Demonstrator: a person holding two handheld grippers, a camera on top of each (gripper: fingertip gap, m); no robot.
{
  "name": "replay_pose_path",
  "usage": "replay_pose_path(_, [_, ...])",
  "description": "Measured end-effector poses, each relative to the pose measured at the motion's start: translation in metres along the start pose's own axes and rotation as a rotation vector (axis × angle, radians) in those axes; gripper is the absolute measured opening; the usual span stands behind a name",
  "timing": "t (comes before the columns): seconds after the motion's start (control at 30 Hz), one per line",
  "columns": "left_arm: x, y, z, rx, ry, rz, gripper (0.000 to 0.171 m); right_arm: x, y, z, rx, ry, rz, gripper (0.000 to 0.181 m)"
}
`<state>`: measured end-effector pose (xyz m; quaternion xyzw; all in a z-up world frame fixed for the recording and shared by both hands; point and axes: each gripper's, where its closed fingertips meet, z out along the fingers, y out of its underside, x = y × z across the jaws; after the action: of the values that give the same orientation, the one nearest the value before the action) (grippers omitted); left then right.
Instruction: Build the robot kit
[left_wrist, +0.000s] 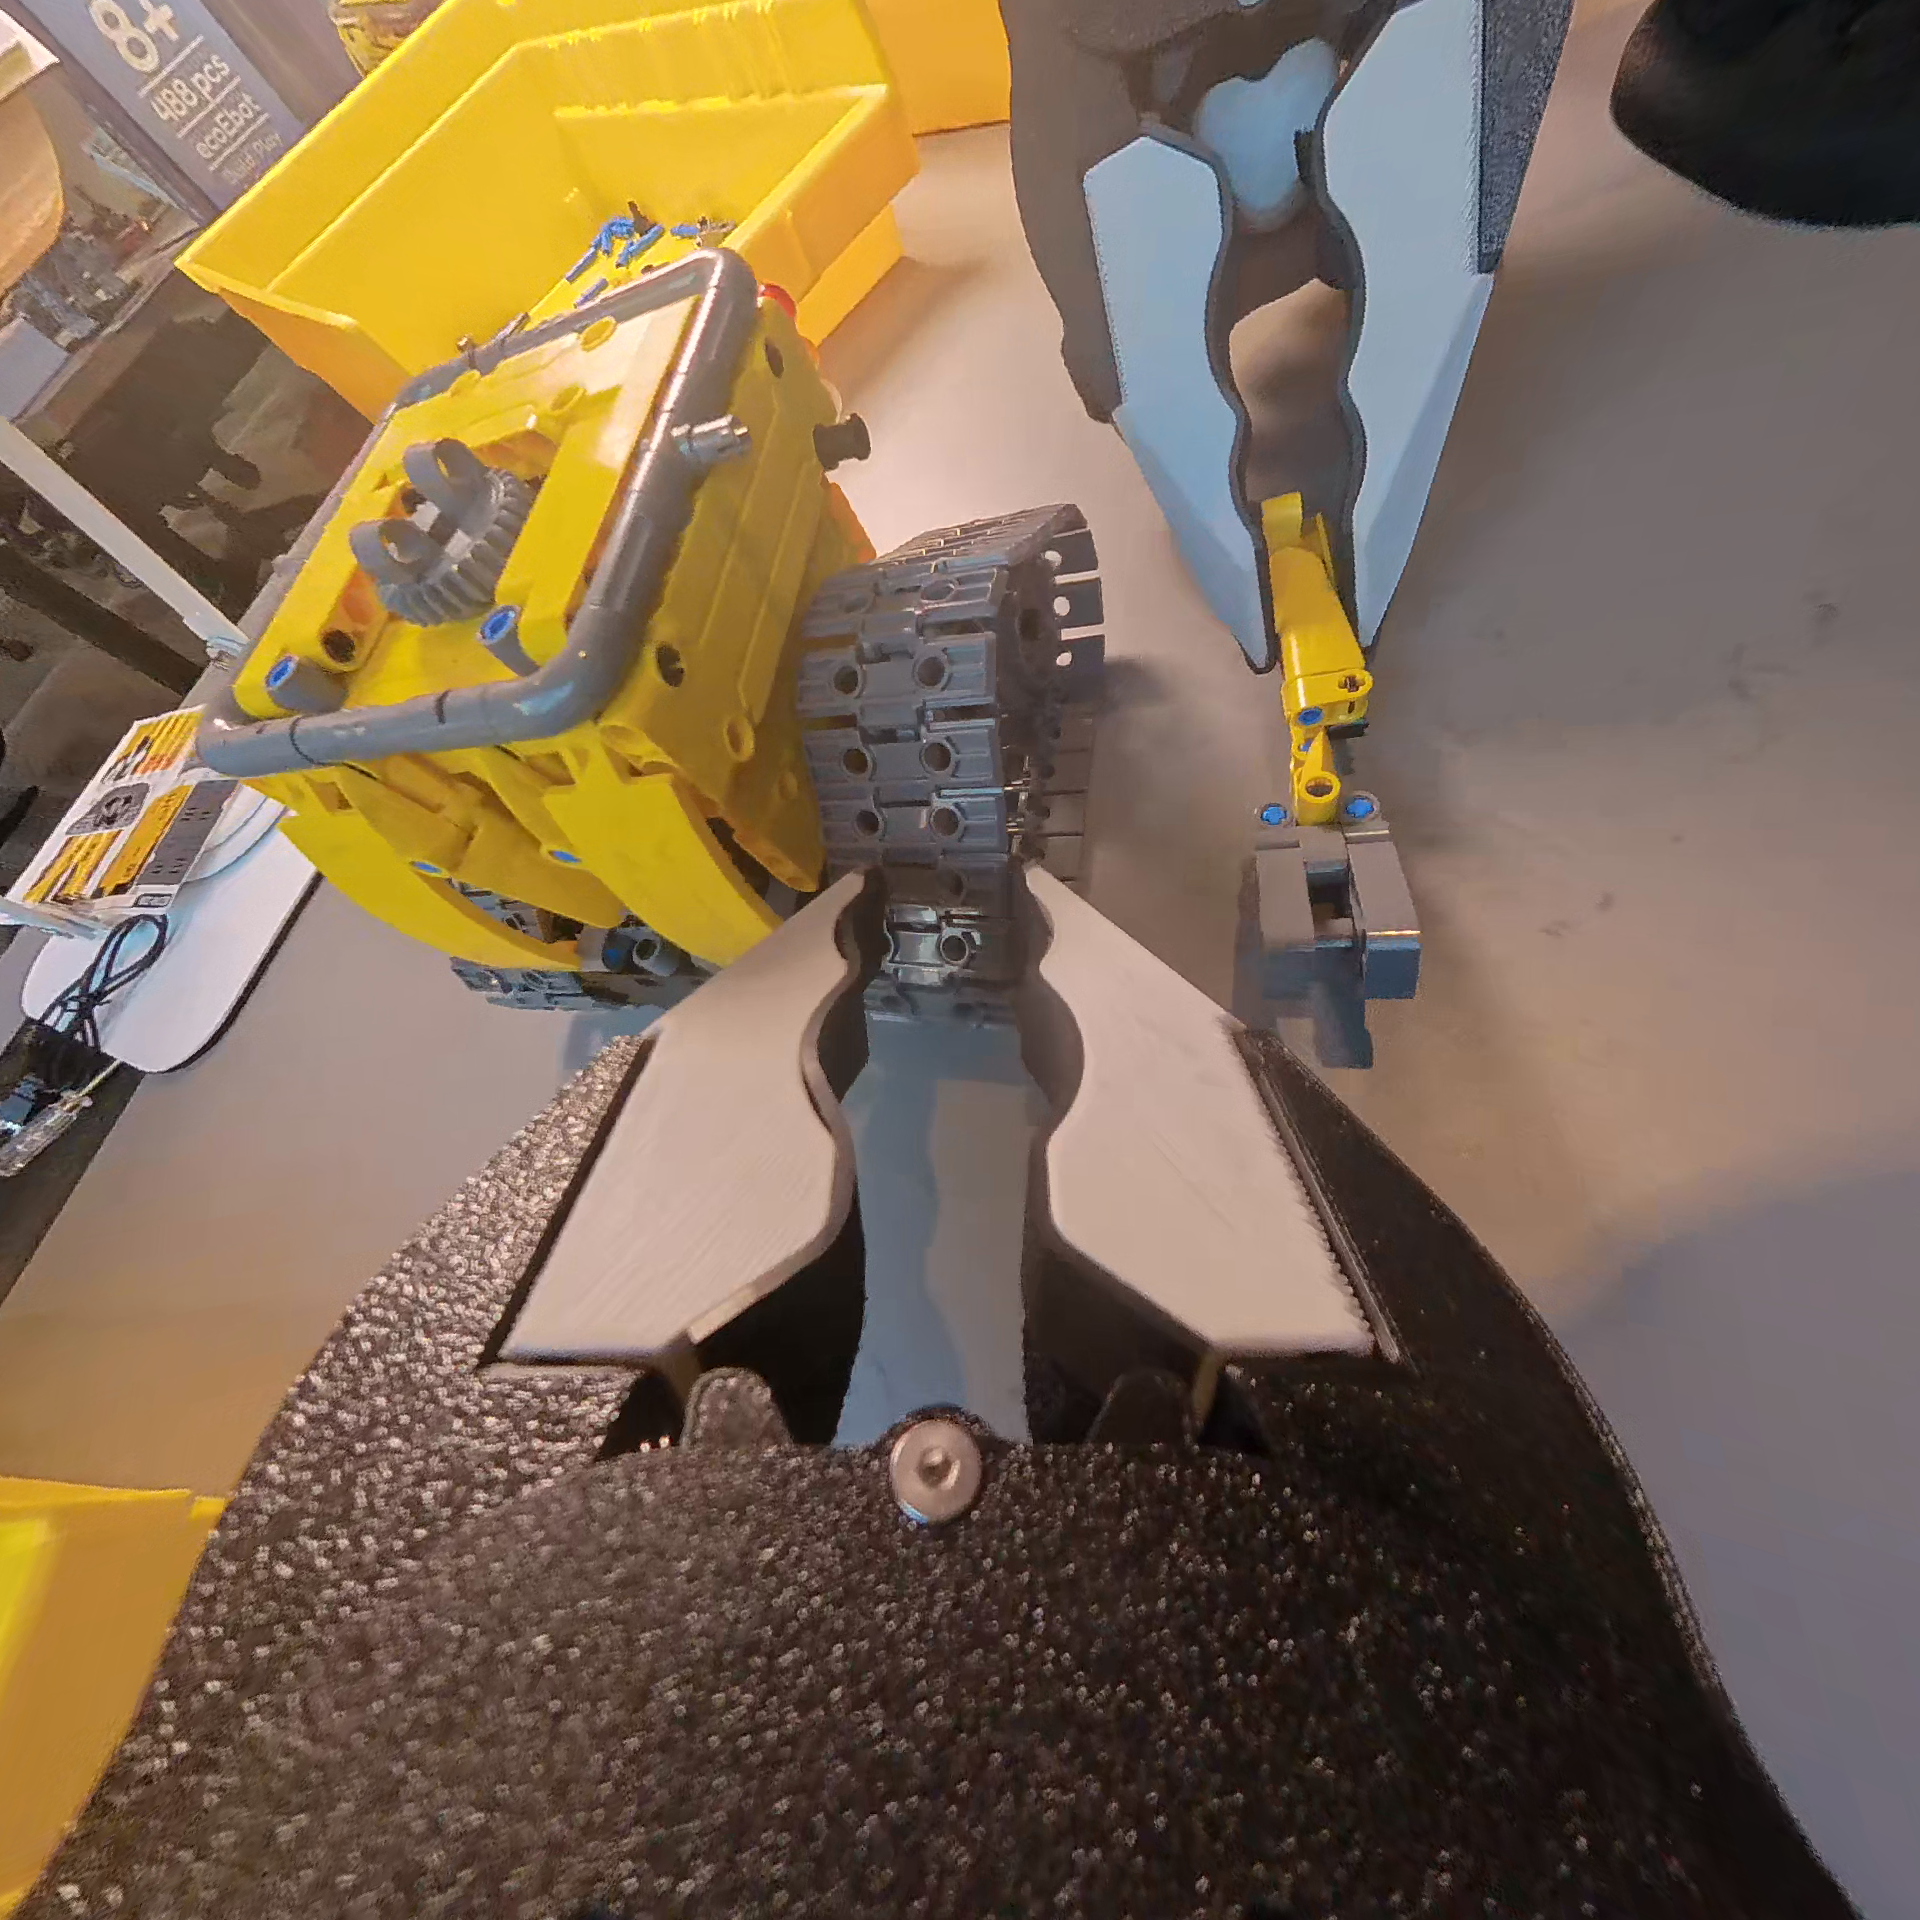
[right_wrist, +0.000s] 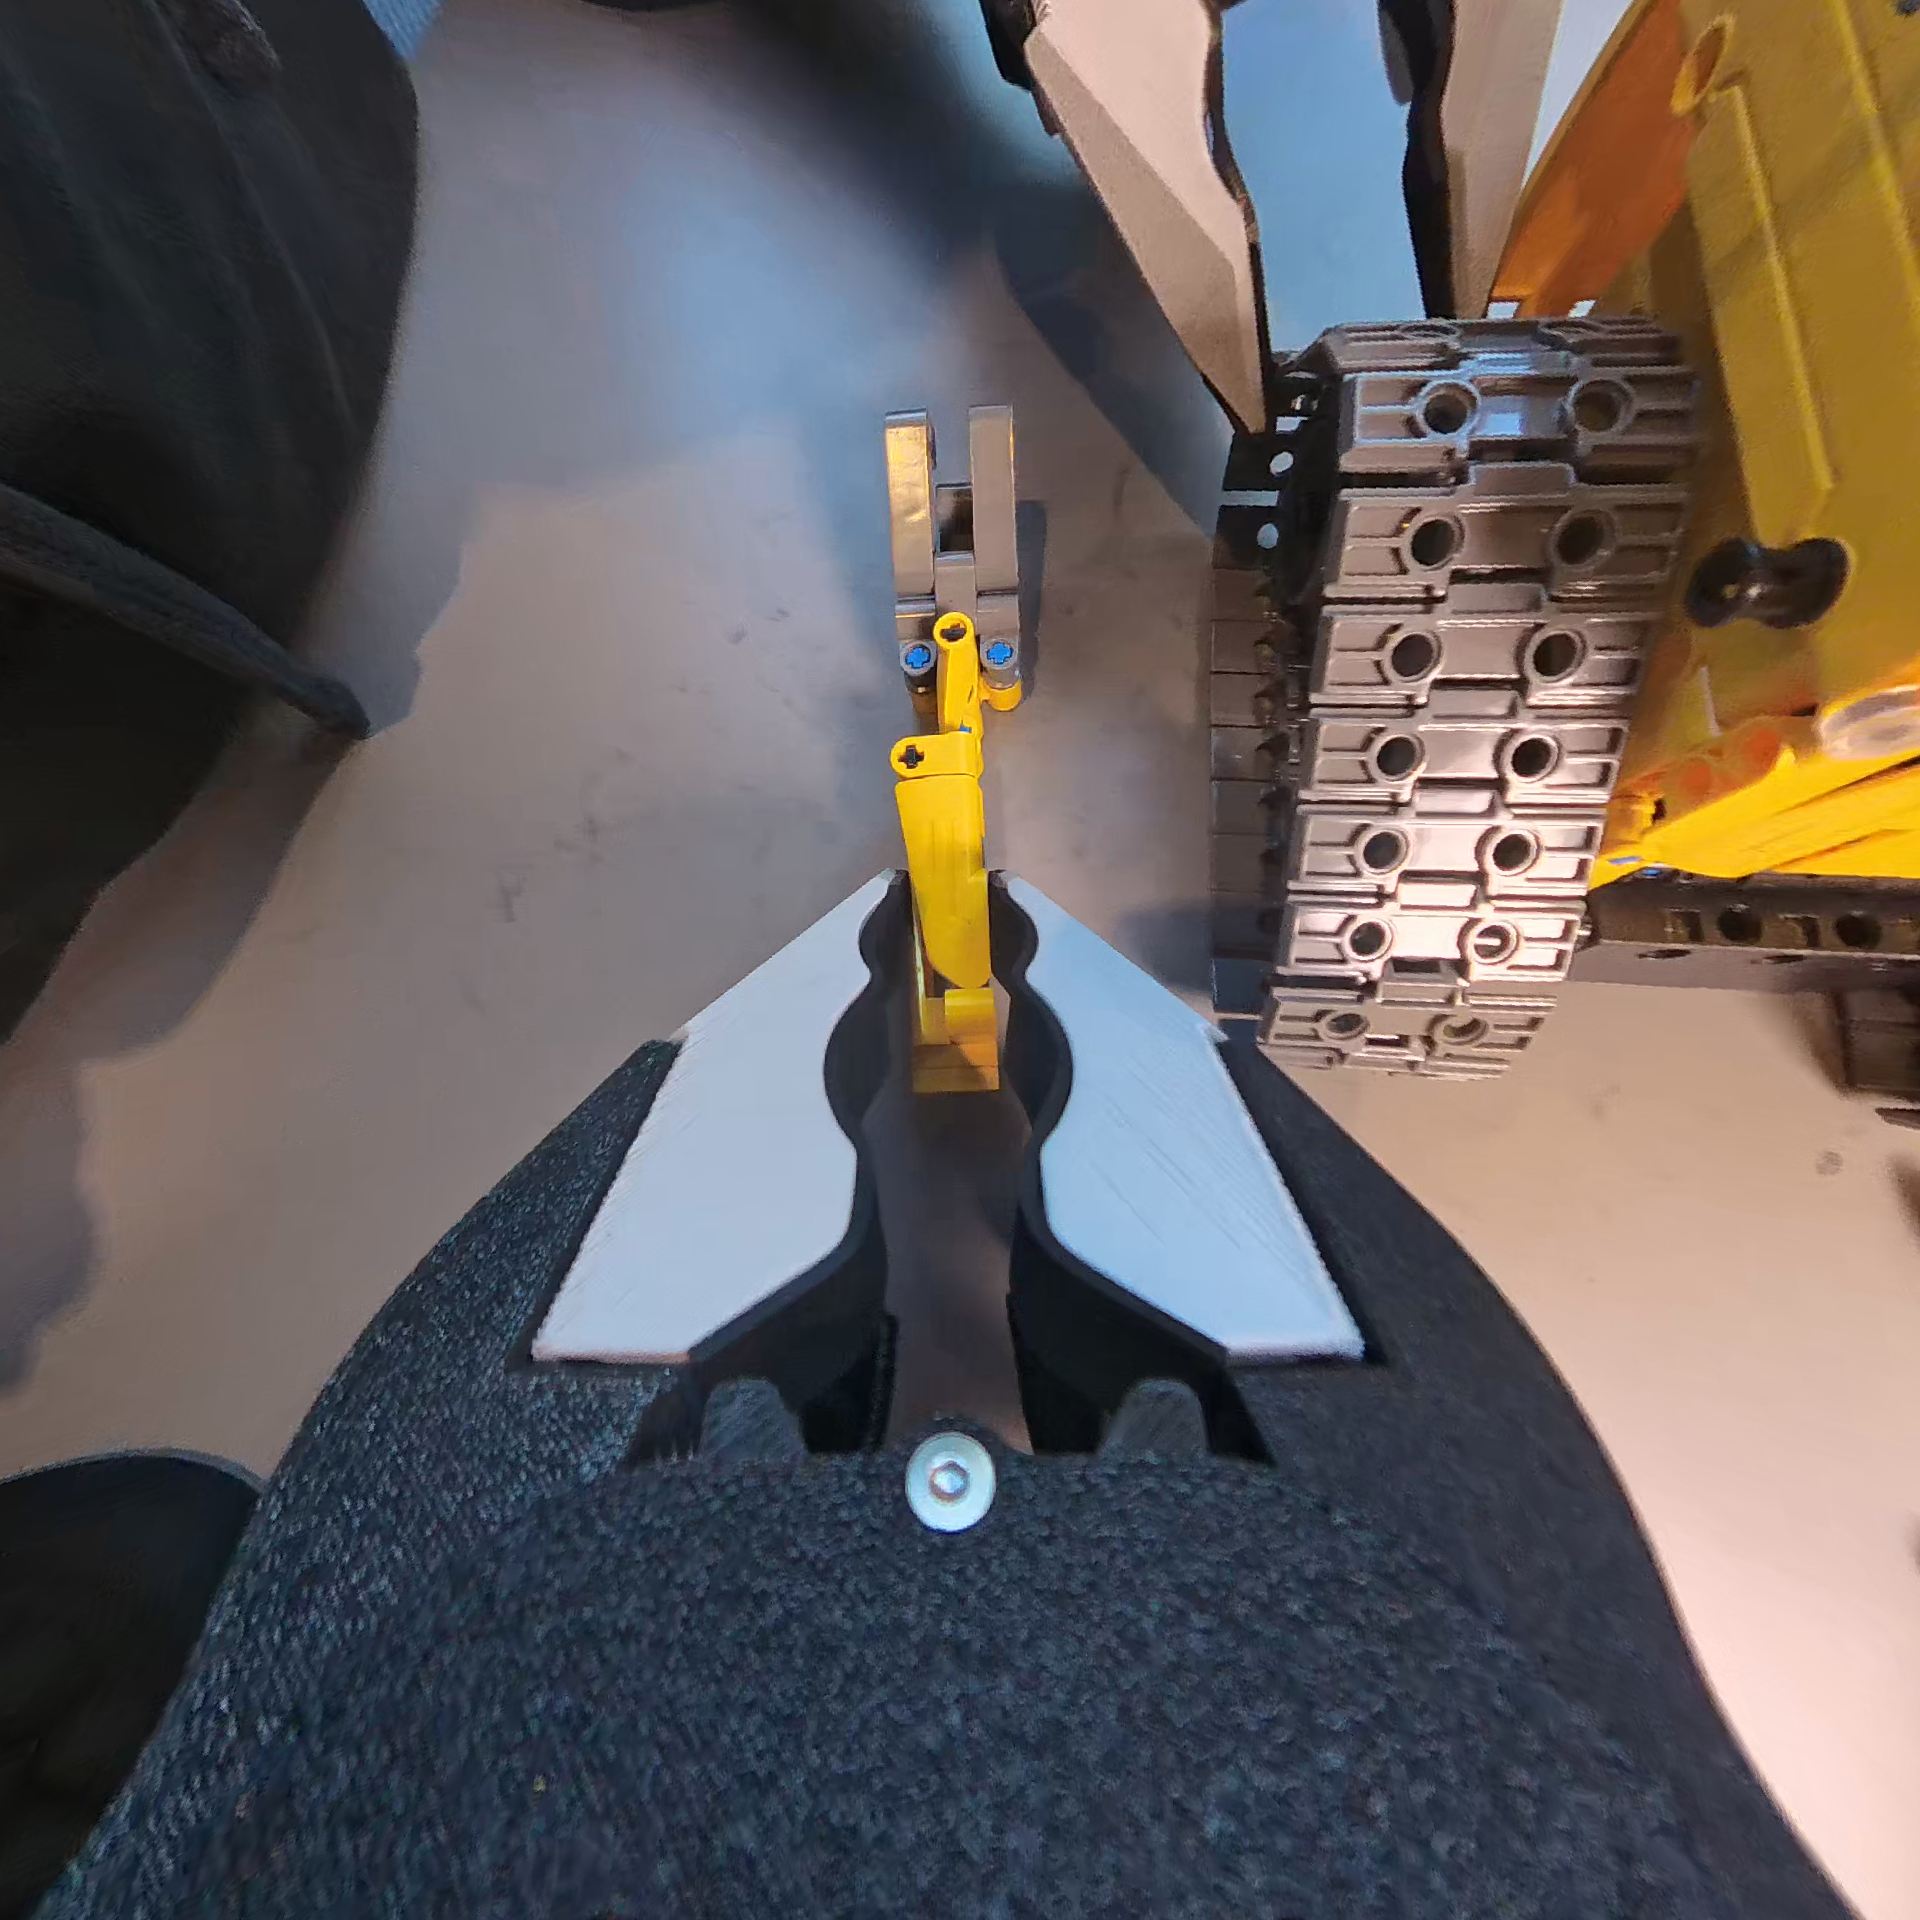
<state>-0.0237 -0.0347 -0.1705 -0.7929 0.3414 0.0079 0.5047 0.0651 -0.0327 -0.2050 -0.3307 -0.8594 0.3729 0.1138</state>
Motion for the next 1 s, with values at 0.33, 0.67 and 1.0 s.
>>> replay_pose_path(0.33, [-0.001,-0.002,-0.007,0.08,0.054,-0.053,0.026,-0.003,0.003,0.0,-0.034,0.007,-0.011,0.015])
replay_pose_path(0.67, [-0.05,-0.028,-0.052,0.356,-0.025,-0.255,0.035,0.011,-0.036,-0.045,0.275,0.027,0.053,0.023])
replay_pose_path(1.0, [-0.062,-0.009,-0.045,0.31,-0.031,-0.35,0.057,0.049,-0.038,-0.06,0.377,0.223,0.071,0.046])
